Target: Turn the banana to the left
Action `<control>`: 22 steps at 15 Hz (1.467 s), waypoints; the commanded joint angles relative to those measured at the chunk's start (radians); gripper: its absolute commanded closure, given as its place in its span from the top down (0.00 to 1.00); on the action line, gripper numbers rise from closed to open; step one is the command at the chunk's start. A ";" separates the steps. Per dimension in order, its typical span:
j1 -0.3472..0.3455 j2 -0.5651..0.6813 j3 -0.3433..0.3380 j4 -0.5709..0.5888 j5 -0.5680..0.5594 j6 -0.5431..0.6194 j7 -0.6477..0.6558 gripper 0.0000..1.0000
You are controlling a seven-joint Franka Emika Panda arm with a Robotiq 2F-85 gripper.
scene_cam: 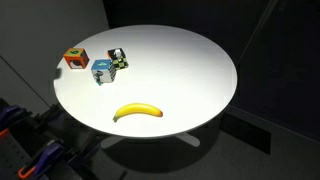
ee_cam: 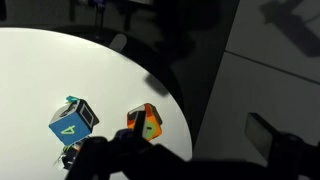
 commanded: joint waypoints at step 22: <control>-0.328 -0.044 -0.046 0.020 -0.247 -0.026 0.176 1.00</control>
